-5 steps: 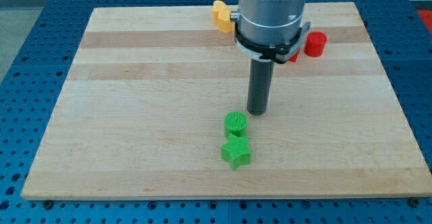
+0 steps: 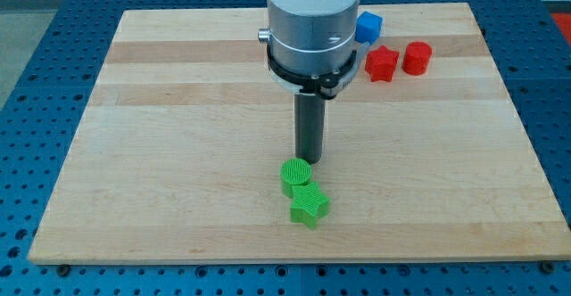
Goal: Move the blue cube closer to the red star
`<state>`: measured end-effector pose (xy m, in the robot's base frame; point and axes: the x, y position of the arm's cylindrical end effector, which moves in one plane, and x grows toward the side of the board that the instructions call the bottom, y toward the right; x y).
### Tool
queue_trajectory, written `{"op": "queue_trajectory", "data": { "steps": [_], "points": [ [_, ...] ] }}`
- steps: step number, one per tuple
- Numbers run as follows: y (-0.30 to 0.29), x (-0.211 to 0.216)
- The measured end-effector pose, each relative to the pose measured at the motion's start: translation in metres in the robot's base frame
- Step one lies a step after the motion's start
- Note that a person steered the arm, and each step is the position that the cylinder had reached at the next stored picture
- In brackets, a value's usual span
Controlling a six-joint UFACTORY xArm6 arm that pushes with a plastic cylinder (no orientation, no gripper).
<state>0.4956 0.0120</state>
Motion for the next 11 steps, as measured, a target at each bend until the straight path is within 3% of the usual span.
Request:
{"op": "queue_trajectory", "data": {
  "steps": [2, 3, 5, 9, 10, 11],
  "points": [
    [0.000, -0.003],
    [0.000, -0.021],
    [0.054, -0.070],
    [0.063, -0.154],
    [0.080, -0.158],
    [0.095, -0.191]
  ]
}}
